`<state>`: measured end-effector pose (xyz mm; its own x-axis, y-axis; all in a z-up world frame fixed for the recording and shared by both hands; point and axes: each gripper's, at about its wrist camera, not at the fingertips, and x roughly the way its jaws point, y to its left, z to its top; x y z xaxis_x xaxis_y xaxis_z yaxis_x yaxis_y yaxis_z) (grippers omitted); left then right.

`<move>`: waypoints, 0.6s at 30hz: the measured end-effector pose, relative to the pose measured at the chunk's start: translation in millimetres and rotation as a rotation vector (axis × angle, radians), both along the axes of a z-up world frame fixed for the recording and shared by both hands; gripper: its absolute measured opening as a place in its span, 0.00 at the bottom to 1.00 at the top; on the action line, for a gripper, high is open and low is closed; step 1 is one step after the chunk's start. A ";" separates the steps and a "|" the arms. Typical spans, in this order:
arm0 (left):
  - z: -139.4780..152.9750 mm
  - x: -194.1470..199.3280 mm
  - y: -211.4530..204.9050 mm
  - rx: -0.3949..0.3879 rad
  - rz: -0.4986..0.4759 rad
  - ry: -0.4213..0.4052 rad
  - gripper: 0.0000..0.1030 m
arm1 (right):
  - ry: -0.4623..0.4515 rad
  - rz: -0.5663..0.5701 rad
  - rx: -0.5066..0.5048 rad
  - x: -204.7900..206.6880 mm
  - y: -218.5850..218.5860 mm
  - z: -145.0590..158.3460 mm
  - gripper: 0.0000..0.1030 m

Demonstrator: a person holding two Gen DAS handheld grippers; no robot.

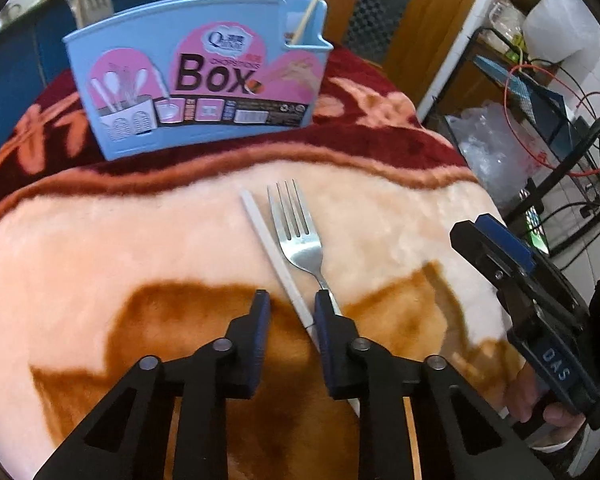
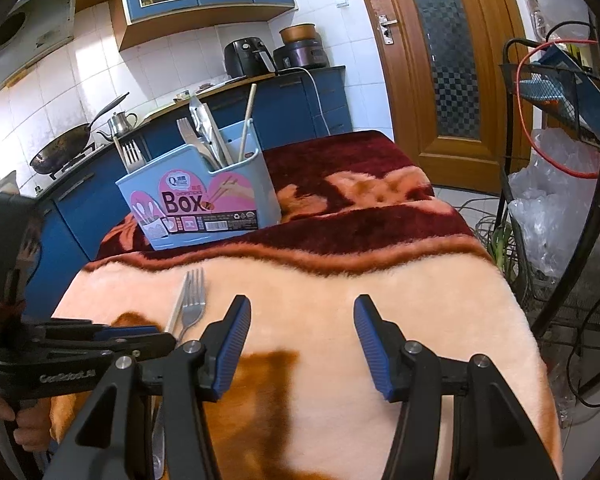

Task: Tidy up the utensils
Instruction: 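Grasp the white plastic knife with the left tool while the right tool grasps the silver fork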

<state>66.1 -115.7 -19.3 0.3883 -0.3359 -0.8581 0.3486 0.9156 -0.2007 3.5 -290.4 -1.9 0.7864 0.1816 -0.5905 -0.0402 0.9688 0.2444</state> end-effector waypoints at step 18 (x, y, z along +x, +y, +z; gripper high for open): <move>4.7 -3.9 72.6 -0.149 0.179 -0.001 0.05 | 0.064 0.106 -0.011 9.6 34.1 3.3 0.55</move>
